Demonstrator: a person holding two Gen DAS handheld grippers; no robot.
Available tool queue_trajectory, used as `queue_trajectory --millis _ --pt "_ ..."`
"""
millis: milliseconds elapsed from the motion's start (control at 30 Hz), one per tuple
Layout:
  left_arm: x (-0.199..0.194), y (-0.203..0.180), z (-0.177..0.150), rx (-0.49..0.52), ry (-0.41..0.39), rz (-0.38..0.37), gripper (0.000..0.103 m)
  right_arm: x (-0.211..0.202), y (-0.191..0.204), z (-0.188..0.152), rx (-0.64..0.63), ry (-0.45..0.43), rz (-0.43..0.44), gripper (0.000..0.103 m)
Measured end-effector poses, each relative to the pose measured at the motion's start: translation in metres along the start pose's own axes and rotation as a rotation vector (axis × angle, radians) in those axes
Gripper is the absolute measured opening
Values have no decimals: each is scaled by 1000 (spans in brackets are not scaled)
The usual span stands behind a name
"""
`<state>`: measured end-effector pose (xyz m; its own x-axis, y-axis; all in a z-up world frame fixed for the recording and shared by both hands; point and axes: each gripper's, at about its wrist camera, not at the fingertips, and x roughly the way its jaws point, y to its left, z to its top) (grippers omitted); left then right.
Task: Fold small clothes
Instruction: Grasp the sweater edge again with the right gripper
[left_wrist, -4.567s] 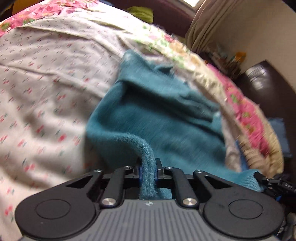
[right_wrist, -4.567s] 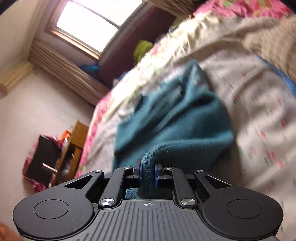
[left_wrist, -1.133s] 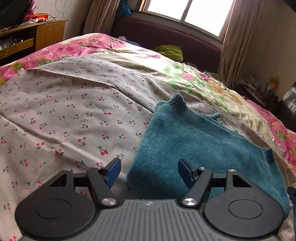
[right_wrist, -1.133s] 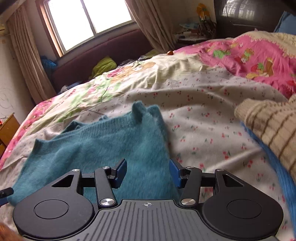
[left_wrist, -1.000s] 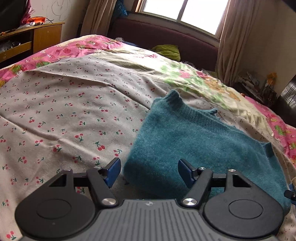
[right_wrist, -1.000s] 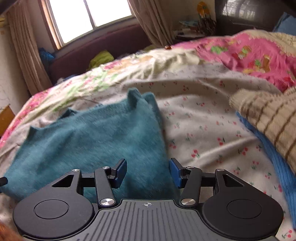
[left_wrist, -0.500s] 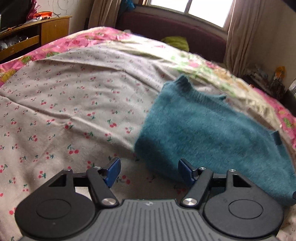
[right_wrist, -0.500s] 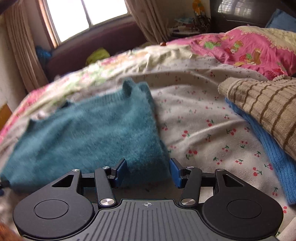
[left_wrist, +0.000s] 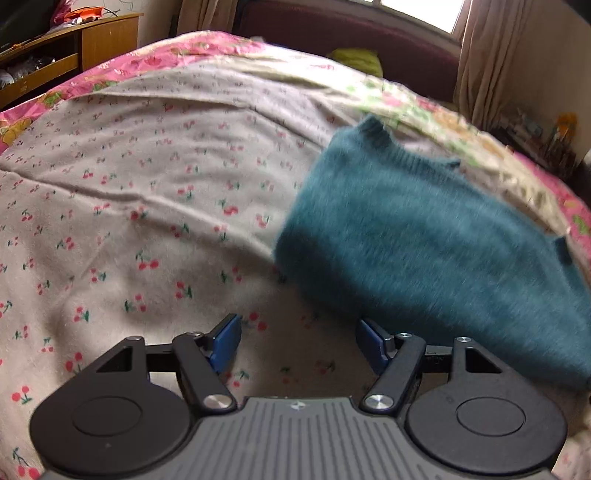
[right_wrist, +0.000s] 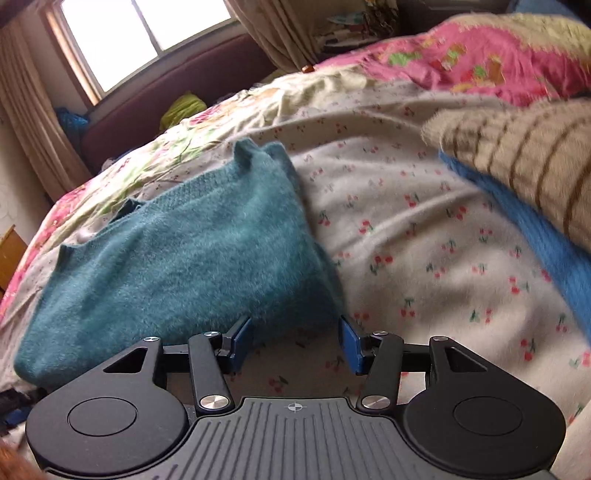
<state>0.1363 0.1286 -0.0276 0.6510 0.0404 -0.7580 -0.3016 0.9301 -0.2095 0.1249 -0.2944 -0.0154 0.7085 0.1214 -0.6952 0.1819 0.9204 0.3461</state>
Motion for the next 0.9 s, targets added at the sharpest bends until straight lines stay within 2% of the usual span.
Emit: queue_trajectory --millis 167,300,533,700,900 --pt "-18 -7 -3 14 -51 -41 79 -6 -4 -4 54 -22 68 50" --pt "-31 -22 5 39 -94 -69 79 -3 -11 -3 108 -39 81 50" --pt "-34 -54 9 104 -69 -72 79 1 -33 -3 186 -72 129 50" --pt "-28 -84 14 149 -65 -67 79 -4 -48 13 241 -136 146 52" --pt "-14 -126 26 231 -63 -74 79 30 -43 51 313 -156 186 52"
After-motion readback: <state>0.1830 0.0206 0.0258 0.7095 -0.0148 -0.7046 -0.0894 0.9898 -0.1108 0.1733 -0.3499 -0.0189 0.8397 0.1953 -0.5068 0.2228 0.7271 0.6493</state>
